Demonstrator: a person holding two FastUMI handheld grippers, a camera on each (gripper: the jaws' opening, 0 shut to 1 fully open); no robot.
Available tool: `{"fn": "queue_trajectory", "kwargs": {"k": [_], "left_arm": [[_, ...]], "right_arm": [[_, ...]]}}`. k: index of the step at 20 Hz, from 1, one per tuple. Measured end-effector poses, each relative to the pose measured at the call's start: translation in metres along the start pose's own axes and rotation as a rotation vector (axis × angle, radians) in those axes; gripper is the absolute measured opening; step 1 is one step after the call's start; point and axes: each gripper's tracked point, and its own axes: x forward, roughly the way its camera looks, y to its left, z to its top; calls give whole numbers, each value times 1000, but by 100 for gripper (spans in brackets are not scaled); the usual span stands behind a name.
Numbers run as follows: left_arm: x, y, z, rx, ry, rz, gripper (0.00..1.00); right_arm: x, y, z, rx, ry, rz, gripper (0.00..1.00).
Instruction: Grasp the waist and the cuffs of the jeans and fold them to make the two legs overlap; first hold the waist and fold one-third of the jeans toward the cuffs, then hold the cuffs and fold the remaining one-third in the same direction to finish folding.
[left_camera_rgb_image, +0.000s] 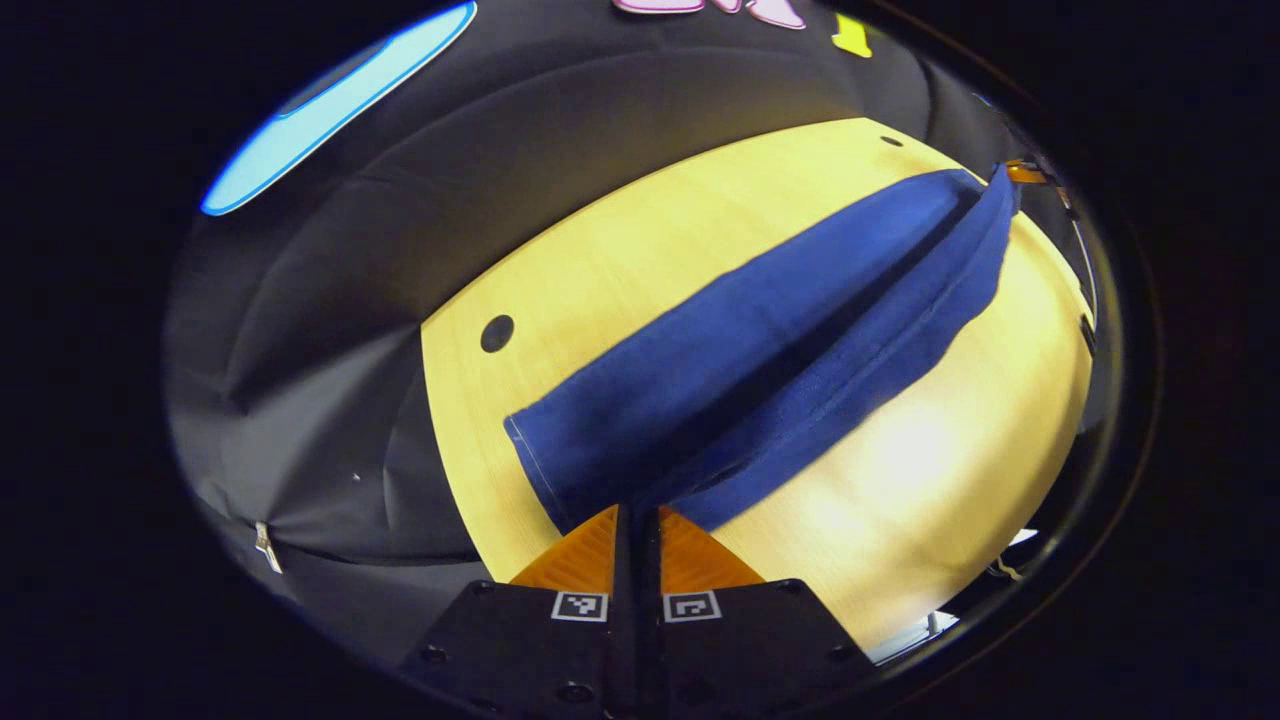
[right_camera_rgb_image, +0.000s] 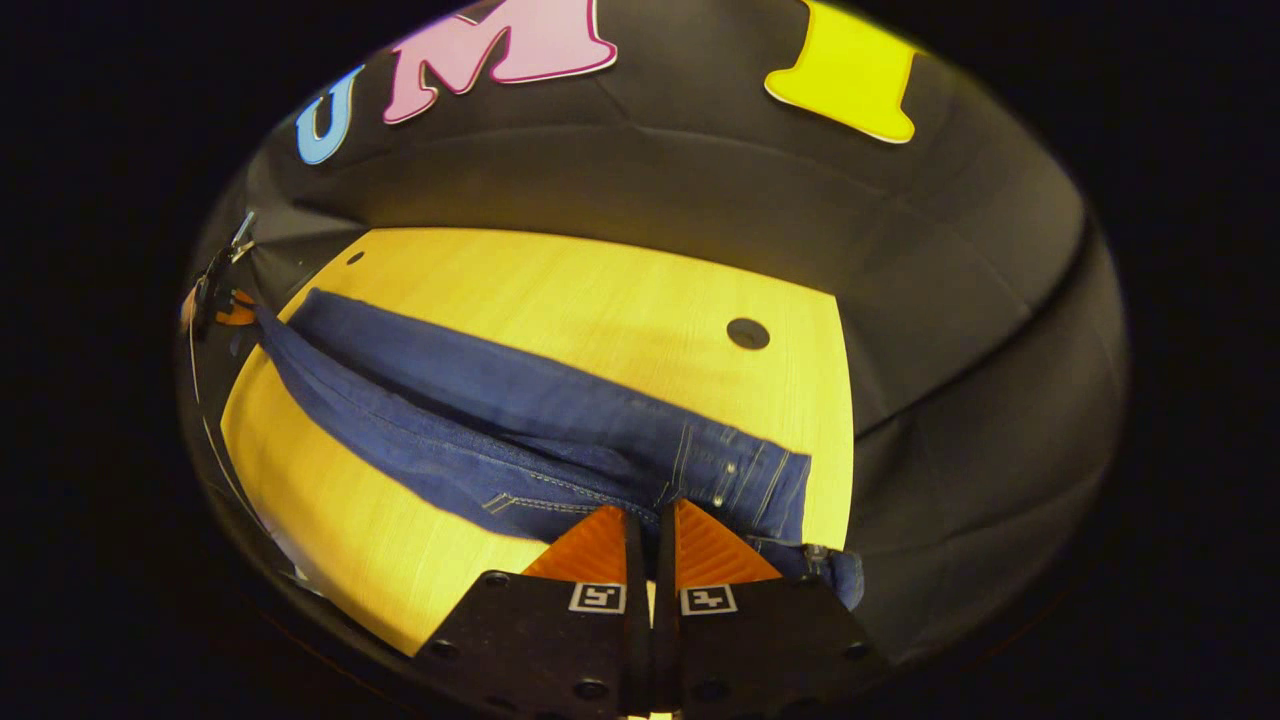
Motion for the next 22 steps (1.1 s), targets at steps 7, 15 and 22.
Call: {"fn": "queue_trajectory", "kwargs": {"k": [7, 15, 22], "left_arm": [[87, 17, 30, -35, 139, 93, 6], [83, 70, -17, -134, 198, 286, 95], [32, 48, -14, -415, -56, 196, 96]], "right_arm": [[83, -11, 7, 56, 38, -86, 5], [119, -17, 20, 279, 20, -39, 40], [59, -37, 44, 242, -74, -22, 84]]}}
